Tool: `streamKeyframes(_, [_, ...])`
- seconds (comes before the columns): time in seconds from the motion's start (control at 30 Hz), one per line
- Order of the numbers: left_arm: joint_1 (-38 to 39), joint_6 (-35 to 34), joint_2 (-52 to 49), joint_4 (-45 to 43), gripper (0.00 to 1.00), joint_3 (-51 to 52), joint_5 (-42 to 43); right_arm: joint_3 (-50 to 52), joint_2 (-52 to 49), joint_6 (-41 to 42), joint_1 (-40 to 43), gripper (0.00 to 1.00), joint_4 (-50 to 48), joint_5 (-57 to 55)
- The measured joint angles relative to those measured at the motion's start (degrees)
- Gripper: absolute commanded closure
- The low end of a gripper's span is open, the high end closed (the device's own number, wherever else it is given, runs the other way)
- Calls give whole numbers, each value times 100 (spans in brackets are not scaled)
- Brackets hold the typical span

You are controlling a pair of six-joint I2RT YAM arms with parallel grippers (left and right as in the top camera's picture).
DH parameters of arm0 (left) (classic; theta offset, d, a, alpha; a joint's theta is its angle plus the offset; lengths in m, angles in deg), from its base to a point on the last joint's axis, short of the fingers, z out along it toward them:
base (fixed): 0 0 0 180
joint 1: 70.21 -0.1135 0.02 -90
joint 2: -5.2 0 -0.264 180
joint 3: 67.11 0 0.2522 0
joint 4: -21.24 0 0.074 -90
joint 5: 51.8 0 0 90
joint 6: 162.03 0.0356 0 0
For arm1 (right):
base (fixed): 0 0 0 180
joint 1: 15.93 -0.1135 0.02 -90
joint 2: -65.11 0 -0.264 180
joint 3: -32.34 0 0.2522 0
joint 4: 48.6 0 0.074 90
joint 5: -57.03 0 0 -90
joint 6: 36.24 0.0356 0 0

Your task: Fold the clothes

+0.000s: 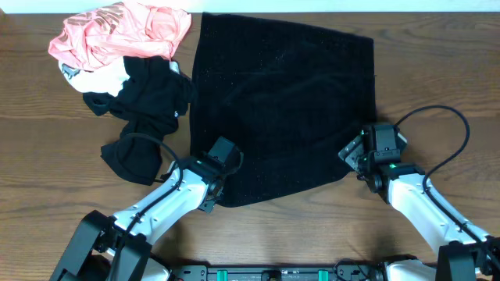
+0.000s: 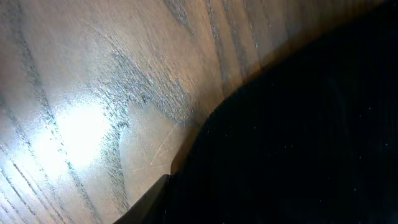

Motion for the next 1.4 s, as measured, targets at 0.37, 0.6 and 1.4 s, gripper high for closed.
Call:
streamKeyframes(0.37, [-2, 9, -2, -15, 66, 0, 0, -35, -750, 155, 0, 41, -949, -76])
streamKeyframes(0.6, [-2, 55, -2, -35, 76, 0, -4, -68, -903, 214, 2, 90, -1025, -79])
streamKeyframes(1.4, [-24, 3497, 1432, -245, 94, -13, 195, -221, 1322, -1005, 153, 99, 999, 188])
